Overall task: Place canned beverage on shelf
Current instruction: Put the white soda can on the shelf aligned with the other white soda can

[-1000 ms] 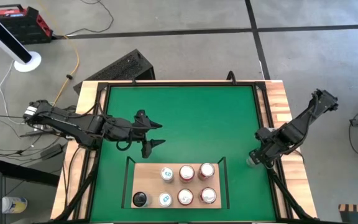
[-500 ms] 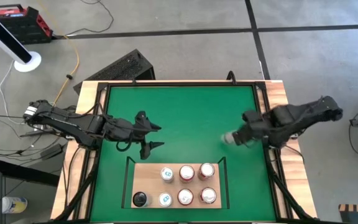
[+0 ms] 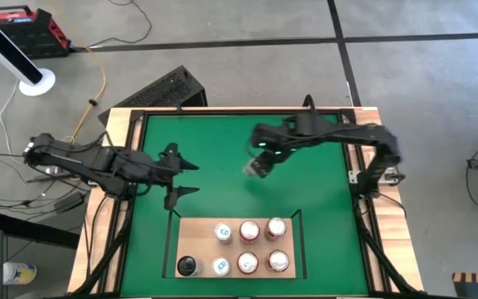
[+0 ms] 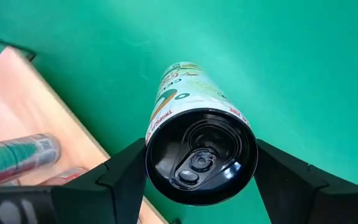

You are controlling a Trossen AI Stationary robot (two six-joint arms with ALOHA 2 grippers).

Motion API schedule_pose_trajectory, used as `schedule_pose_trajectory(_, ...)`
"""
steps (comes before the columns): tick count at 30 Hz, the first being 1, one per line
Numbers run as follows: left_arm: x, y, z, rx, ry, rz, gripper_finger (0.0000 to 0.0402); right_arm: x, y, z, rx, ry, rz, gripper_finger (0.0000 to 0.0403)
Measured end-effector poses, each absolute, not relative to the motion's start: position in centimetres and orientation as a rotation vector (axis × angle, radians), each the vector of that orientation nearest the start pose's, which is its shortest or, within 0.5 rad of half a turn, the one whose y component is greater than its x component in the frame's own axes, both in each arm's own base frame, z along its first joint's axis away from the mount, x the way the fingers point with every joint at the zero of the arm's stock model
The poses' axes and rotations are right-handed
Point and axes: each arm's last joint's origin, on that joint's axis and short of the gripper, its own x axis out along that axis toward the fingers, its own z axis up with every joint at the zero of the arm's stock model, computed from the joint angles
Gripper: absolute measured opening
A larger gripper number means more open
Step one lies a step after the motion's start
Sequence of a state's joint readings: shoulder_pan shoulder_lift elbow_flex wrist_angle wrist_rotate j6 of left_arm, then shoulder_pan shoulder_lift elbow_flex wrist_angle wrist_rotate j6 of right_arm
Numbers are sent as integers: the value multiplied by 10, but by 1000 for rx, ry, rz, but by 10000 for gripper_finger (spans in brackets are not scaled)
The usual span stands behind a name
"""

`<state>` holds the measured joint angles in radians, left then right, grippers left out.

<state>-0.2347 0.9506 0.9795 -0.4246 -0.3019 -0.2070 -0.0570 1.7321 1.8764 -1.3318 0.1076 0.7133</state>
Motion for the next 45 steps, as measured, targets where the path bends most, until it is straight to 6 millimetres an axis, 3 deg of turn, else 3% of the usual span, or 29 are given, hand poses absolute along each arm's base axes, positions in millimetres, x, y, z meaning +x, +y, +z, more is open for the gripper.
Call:
schedule_pose_trajectory(6, 170, -29, 327, -139, 373, 150, 302, 392, -25, 351, 526, 1166, -431, 276)
schedule_pose_trajectory(10, 164, -28, 312, -184, 369, 154, 302, 420, -21, 329, 466, 1262, -398, 276)
schedule_pose_trajectory(13, 163, -28, 305, -207, 348, 152, 302, 430, -17, 313, 433, 1352, -379, 276)
schedule_pose_trajectory(16, 165, -28, 302, -209, 348, 155, 302, 433, -13, 297, 425, 1430, -361, 276)
schedule_pose_trajectory(23, 171, -29, 301, -194, 337, 165, 302, 435, -2, 295, 383, 1426, -335, 276)
schedule_pose_trajectory(30, 177, -30, 300, -194, 328, 169, 302, 436, -3, 296, 388, 1407, -332, 375)
schedule_pose_trajectory(33, 178, -30, 299, -192, 337, 176, 302, 435, -4, 298, 388, 1404, -332, 389)
schedule_pose_trajectory(37, 179, -30, 299, -198, 337, 178, 302, 430, -2, 310, 376, 1375, -311, 375)
schedule_pose_trajectory(45, 180, -30, 300, -169, 323, 173, 302, 393, 11, 362, 356, 1294, -260, 372)
